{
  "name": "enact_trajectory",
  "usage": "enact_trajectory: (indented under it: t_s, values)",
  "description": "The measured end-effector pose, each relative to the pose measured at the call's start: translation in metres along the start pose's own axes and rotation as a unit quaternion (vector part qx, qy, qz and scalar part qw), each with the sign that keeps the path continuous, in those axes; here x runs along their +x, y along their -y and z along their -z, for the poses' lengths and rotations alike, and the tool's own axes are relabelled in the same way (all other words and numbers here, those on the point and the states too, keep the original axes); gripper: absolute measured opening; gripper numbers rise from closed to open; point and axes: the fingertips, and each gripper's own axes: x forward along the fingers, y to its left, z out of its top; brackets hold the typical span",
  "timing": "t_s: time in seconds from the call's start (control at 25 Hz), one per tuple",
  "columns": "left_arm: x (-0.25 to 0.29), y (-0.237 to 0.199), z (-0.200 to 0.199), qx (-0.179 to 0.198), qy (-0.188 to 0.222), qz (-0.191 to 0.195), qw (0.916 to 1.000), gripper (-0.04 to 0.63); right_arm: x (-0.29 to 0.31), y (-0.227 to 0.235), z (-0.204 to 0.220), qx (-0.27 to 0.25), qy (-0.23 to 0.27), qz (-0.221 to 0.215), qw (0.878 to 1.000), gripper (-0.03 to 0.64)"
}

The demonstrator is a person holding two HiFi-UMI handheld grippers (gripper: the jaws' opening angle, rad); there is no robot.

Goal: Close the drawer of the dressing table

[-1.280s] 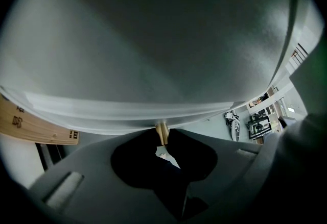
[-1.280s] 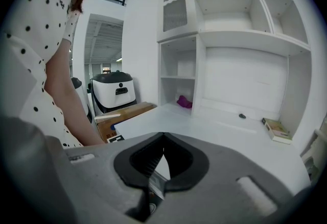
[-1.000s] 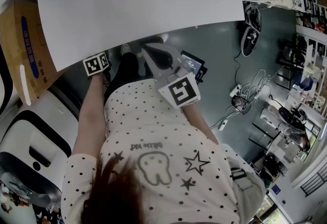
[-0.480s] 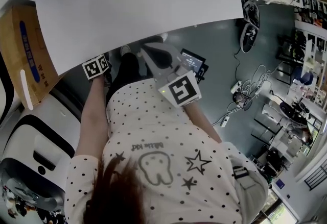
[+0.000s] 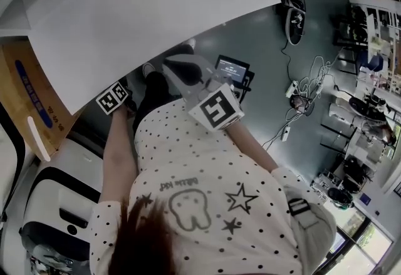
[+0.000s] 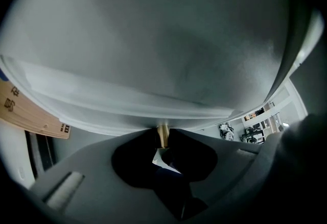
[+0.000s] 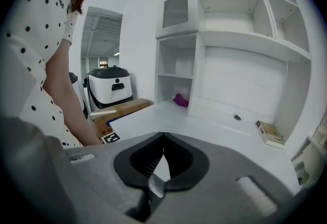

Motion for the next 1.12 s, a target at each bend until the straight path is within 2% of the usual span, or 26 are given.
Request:
enact_trajectory:
  t_s: [0.36, 0.6, 0.76, 1.0, 1.12]
  values:
    - [0.0, 0.004, -0.001, -0.007, 0.008, 0.02, 0.9997, 0.084, 0.0, -0.004, -0.009, -0.022, 0.006, -0.004, 1.0, -0.002]
    - [-0.004, 0.01, -0.002, -0.005, 0.007, 0.067, 0.9977, 0.091, 0.002, -0.005, -0.014, -0.039, 0.006, -0.01, 0.999, -0.002]
    - [-0.012, 0.009, -0.003, 0.0, 0.005, 0.096, 0.9954, 0.104, 0.009, -0.004, -0.018, -0.044, 0.024, -0.013, 0.999, -0.002]
    - [-0.03, 0.011, -0.005, 0.023, 0.02, 0.102, 0.9943, 0.102, 0.013, -0.008, -0.029, -0.05, 0.032, -0.025, 0.998, -0.002]
    - [-0.041, 0.005, -0.012, 0.033, 0.037, 0.088, 0.9948, 0.078, 0.016, -0.006, -0.035, -0.048, 0.043, -0.028, 0.998, -0.002]
